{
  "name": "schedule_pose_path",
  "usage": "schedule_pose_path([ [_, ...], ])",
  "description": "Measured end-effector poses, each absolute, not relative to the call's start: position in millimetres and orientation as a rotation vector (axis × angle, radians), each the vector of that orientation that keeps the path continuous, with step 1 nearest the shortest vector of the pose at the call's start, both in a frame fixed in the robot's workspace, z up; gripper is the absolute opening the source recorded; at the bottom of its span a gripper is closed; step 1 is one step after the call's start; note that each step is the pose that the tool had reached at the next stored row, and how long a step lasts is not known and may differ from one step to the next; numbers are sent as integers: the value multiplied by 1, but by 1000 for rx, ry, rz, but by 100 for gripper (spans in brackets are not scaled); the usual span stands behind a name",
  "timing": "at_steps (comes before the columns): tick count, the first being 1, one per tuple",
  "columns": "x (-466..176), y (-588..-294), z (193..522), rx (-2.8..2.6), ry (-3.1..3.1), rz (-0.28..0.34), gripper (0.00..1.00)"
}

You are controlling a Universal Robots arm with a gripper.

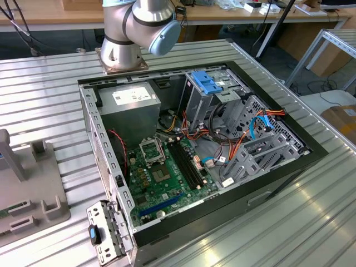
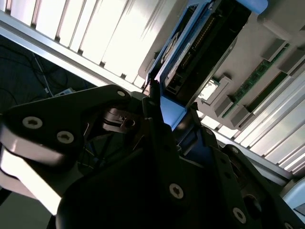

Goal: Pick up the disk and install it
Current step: 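Pick up the disk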

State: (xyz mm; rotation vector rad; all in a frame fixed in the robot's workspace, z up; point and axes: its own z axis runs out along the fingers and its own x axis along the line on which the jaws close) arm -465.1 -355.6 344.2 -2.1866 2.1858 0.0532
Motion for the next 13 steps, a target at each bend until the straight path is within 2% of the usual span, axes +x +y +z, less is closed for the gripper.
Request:
schedule_pose_path([
  [7,-465,-356,352,-2187,2186,53,37],
  [13,-465,-355,376,-2187,2186,51,37],
])
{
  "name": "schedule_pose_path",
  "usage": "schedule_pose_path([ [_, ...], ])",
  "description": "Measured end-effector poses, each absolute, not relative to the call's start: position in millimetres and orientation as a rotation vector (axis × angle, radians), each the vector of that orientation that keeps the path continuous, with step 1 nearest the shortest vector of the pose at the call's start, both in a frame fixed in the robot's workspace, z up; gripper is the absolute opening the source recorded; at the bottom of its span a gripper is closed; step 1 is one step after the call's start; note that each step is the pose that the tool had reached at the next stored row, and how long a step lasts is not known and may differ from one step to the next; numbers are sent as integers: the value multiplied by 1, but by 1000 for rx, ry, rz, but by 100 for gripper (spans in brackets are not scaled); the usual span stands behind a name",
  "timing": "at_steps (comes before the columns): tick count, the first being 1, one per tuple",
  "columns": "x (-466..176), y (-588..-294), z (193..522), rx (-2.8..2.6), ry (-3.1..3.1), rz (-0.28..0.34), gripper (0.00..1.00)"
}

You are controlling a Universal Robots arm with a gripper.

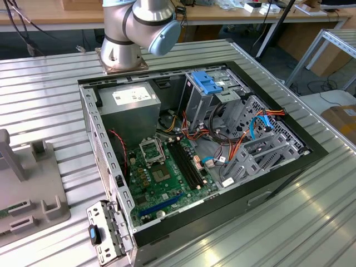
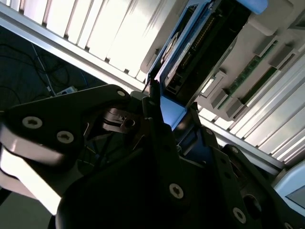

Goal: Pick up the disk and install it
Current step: 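Pick up the disk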

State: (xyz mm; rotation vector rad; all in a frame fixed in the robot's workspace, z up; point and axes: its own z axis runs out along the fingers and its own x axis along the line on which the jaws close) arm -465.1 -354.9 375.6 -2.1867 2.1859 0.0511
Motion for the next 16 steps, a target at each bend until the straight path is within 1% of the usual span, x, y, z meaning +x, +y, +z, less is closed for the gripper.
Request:
schedule_pose_path([
  [6,-465,-354,387,-2188,2187,48,37],
  [16,-465,-354,416,-2187,2186,45,37],
])
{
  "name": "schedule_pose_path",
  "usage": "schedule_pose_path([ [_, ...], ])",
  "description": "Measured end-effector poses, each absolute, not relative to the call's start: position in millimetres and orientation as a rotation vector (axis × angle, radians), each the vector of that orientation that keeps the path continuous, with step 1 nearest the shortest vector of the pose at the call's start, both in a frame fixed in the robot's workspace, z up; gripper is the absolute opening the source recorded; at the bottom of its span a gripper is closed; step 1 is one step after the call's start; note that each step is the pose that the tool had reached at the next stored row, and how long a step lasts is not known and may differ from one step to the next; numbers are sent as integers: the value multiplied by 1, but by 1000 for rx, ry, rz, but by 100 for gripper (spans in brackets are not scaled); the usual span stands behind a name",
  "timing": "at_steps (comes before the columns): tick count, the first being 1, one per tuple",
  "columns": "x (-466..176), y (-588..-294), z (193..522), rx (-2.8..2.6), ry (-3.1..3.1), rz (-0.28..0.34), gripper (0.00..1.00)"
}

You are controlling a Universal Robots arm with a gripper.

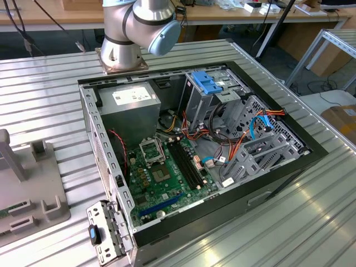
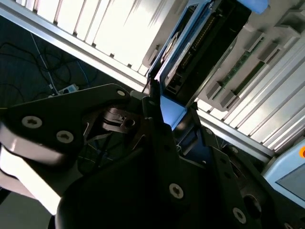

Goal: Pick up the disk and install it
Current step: 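Pick up the disk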

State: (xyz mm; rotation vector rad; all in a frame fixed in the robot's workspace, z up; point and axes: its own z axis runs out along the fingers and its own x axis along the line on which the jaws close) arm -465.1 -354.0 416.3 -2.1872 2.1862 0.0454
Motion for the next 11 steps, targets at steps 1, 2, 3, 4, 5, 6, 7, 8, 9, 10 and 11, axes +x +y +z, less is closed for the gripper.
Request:
schedule_pose_path([
  [1,-465,-354,419,-2187,2186,45,37],
  [2,-465,-354,420,-2187,2186,45,37],
  [3,-465,-354,423,-2187,2186,45,37],
  [4,-465,-354,425,-2187,2186,45,37],
  [5,-465,-354,427,-2187,2186,44,37],
  [6,-465,-354,430,-2186,2185,41,37],
  [7,-465,-354,433,-2186,2185,40,37],
  [8,-465,-354,435,-2186,2184,39,37],
  [9,-465,-354,436,-2185,2184,39,37],
  [10,-465,-354,438,-2185,2184,39,37],
  [11,-465,-354,439,-2185,2184,39,37],
])
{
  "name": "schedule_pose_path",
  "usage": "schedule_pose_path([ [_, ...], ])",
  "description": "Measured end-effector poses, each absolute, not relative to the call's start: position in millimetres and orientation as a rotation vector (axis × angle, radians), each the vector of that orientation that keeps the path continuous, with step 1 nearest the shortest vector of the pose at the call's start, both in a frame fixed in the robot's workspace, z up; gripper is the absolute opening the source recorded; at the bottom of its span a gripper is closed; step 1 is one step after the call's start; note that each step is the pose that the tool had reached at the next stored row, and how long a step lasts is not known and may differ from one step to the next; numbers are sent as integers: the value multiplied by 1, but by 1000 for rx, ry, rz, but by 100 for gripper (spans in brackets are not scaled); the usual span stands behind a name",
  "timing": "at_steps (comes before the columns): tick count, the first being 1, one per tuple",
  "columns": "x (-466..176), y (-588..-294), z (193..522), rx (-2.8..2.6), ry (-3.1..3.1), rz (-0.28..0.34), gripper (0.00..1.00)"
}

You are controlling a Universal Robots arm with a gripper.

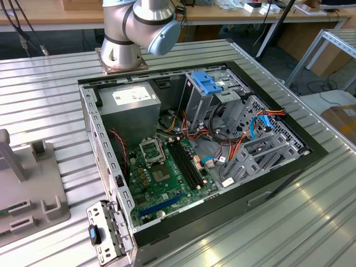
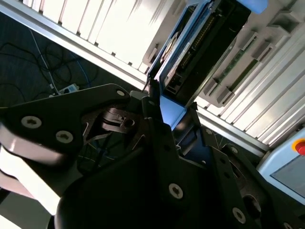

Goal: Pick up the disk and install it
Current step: 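Pick up the disk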

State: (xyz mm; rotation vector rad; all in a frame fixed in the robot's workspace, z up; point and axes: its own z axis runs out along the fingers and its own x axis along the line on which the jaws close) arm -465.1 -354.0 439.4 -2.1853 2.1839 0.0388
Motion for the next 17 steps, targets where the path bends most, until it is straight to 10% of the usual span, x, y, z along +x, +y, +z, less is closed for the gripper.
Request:
schedule_pose_path([
  [17,-462,-354,499,-2181,2180,30,37],
])
